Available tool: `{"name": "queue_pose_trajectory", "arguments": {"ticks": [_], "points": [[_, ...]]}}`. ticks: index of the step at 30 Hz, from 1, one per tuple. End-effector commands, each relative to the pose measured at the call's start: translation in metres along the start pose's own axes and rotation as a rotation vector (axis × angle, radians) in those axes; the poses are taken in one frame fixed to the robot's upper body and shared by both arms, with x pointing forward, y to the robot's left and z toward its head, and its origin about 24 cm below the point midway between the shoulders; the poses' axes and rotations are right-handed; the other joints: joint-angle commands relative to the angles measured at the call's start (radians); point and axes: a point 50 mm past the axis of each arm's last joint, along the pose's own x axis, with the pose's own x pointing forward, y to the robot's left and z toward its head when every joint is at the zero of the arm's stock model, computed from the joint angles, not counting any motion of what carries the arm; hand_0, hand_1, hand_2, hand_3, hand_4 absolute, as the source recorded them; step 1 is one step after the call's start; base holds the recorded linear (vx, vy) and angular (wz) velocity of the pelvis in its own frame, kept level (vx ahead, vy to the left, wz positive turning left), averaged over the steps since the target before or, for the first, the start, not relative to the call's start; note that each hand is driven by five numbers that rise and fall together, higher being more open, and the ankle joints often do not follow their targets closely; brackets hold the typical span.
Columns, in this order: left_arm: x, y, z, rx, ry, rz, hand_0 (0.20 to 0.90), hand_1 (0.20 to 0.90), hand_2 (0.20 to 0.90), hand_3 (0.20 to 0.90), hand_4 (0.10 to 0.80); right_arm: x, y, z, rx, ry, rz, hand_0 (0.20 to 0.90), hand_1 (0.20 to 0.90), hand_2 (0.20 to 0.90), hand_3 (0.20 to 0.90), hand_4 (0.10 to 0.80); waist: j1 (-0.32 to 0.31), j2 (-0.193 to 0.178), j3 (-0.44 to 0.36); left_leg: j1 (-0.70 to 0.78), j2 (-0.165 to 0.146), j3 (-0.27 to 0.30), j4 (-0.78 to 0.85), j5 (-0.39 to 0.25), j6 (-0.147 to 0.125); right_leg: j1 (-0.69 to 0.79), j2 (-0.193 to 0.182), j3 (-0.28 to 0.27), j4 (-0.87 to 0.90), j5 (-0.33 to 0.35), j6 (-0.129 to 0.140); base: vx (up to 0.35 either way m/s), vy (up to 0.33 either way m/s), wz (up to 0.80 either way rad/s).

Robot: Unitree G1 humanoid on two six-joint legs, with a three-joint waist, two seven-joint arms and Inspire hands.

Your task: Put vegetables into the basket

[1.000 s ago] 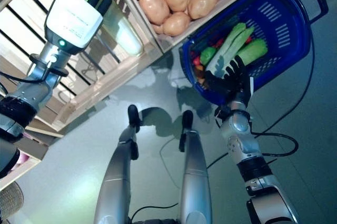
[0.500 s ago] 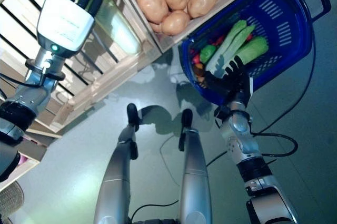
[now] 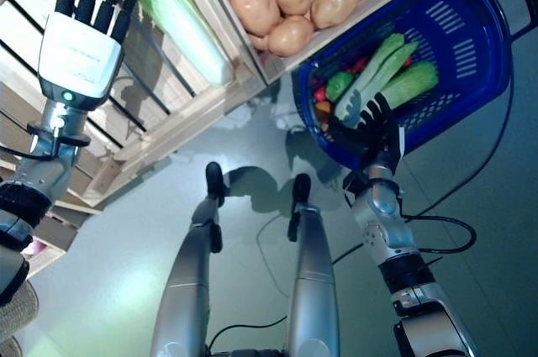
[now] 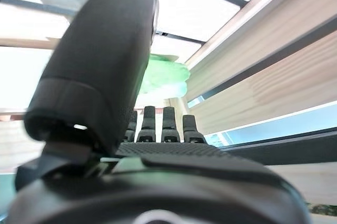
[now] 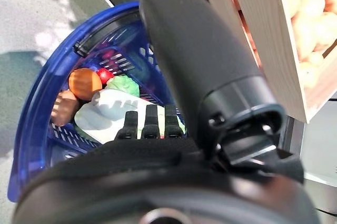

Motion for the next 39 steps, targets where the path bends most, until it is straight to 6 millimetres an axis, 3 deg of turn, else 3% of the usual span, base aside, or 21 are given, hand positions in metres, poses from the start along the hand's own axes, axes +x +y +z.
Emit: {"name": "queue_pose_trajectory", "arguments": {"ticks": [1, 21, 39], "points": [[0.022, 0.021, -0.044, 0.101, 0.158, 0.181, 0.900, 0.900, 0.900, 0.900, 0.800, -0.003, -0.004, 0.041, 0.077, -0.207, 0.036, 0.900, 0.900, 0.900, 0.900, 0.800, 0.001, 0.010, 0.001, 0.000, -0.050, 0.051, 0.090, -0.099, 0.068, 0.088, 0.052, -0.058, -0.210, 0.156, -0.056, 0.000, 0.000, 0.00], [0.051, 0.030, -0.043, 0.135, 0.116, 0.208, 0.900, 0.900, 0.900, 0.900, 0.800, 0.004, -0.001, 0.048, 0.036, -0.198, 0.062, 0.900, 0.900, 0.900, 0.900, 0.800, -0.017, 0.038, 0.001, 0.006, -0.047, 0.072, 0.097, -0.093, 0.068, 0.073, 0.050, -0.039, -0.177, 0.146, -0.059, 0.001, 0.024, 0.01], [0.059, 0.026, -0.033, 0.128, 0.057, 0.148, 0.900, 0.900, 0.900, 0.900, 0.800, 0.012, 0.004, 0.059, -0.010, -0.201, 0.083, 0.900, 0.900, 0.900, 0.900, 0.800, -0.035, 0.064, 0.001, 0.021, -0.049, 0.093, 0.091, -0.086, 0.060, 0.074, 0.047, -0.020, -0.172, 0.139, -0.066, 0.000, 0.029, -0.02]]}}
